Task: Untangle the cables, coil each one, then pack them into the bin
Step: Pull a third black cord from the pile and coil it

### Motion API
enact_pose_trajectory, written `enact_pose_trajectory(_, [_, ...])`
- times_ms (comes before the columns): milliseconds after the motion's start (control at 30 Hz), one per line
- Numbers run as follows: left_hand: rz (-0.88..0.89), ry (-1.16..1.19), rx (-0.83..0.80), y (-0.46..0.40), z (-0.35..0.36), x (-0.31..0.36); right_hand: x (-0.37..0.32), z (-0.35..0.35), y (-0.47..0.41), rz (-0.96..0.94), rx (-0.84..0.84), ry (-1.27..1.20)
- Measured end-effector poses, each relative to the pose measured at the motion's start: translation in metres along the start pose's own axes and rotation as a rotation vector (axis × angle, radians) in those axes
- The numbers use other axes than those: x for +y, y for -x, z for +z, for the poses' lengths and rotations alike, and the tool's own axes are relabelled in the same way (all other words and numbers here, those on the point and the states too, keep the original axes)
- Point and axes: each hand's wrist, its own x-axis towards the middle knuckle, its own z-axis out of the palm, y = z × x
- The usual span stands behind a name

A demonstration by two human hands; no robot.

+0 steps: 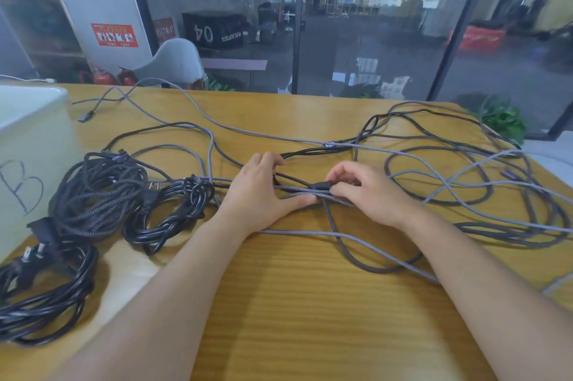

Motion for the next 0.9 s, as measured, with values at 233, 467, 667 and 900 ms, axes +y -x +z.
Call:
enact_pose_trajectory(233, [-0.01,0.044,0.015,-0.007,0.002,-0.003,0.007,0.0,-0.003,0.035,0.027,-0.11])
enact_pose_trajectory(467, [-0.011,-0.001,0.015,-0.008,0.003,-0.01,0.013,0.002,-0.01,0.066,0.406,-0.37])
enact_pose_trajectory(667, [0.121,-0.017,0.102,-0.002,0.001,0.002,-0.006,0.001,-0.002,-0.045,0.309,-0.741])
enact_pose_trajectory(900, [0.117,0.466,0.116,0.002,-0.007,0.026,-0.016,0.014,0.005,-0.139,0.133,-0.788])
